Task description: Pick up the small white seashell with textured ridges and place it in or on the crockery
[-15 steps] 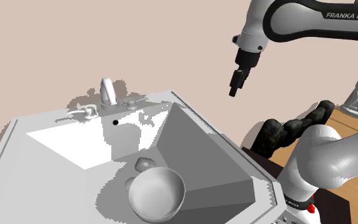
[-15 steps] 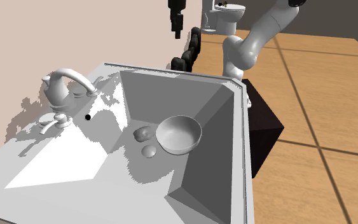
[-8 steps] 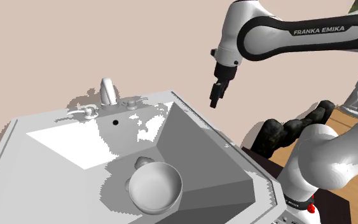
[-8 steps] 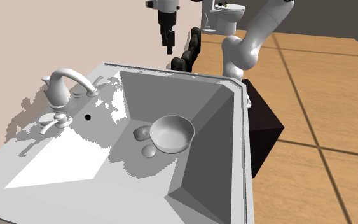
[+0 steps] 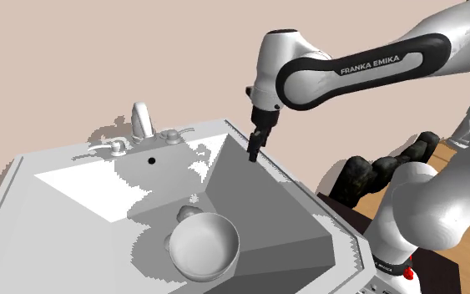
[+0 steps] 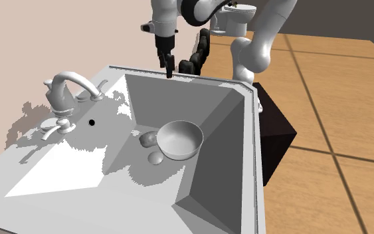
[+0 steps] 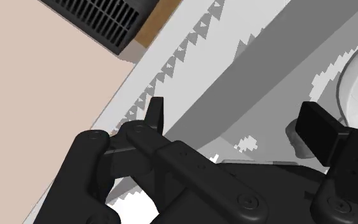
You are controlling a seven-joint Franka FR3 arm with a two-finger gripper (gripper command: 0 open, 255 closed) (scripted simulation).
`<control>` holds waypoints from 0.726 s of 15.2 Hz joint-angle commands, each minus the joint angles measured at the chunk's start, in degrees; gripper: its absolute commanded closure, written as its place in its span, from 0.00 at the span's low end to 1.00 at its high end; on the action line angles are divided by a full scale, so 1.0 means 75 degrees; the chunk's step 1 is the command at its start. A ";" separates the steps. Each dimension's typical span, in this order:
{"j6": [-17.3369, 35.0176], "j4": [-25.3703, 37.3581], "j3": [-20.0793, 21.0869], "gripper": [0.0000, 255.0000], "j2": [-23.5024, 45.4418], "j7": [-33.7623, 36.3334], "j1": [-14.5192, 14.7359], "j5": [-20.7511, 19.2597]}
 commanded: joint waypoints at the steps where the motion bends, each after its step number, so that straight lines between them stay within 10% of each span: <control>1: 0.0323 0.0258 0.0193 0.00 0.0574 0.0104 0.0130 0.0040; 11: 0.1682 0.1334 0.0942 0.00 0.3042 0.0535 0.0618 -0.0216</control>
